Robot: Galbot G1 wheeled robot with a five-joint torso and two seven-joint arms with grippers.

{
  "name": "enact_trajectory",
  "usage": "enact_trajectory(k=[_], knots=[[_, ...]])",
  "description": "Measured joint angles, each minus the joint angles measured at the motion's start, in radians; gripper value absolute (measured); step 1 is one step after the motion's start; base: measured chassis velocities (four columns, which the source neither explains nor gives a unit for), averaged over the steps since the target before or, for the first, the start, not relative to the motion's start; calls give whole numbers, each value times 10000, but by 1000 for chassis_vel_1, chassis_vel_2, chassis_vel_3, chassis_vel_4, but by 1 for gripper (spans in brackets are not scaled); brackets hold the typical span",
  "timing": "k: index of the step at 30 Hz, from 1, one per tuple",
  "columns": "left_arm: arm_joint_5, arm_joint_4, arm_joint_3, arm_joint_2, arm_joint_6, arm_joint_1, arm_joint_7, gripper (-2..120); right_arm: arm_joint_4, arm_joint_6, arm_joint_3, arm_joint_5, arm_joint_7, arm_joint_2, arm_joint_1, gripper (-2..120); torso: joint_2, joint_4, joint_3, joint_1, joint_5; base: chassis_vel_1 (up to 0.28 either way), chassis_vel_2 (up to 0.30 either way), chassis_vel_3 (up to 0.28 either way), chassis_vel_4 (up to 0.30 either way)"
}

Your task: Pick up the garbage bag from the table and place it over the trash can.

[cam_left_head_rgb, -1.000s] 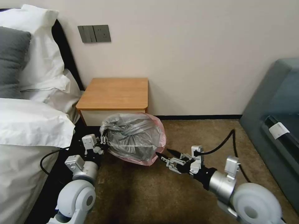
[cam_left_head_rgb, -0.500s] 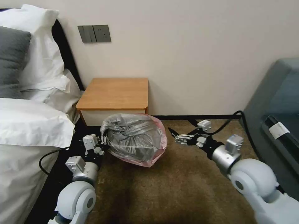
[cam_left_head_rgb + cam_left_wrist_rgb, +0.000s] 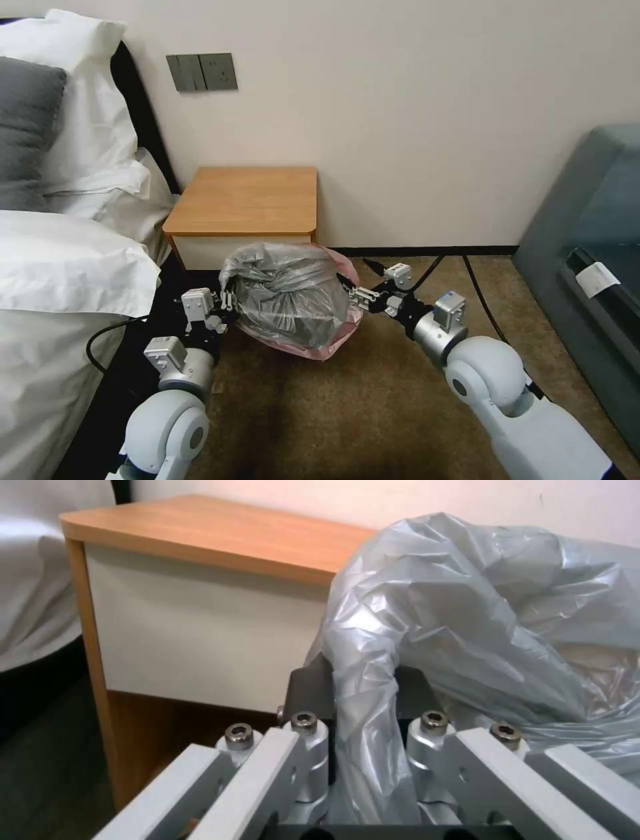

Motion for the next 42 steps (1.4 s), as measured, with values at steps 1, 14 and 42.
enact_trajectory(k=[1,14,42], knots=[[0,0,0,0,0,0,0,11,0,0,0,0,0,0,0,49,0,0,0,0,0,0,0,0,0],[-17,63,69,-2,0,-34,95,11,90,-109,139,427,-81,-48,-182,3,0,-1,0,0,0,0,0,0,0],[-252,45,-135,-84,-330,183,1198,11,-986,5,801,3173,-482,55,320,0,0,-1,0,0,1,0,0,0,0]])
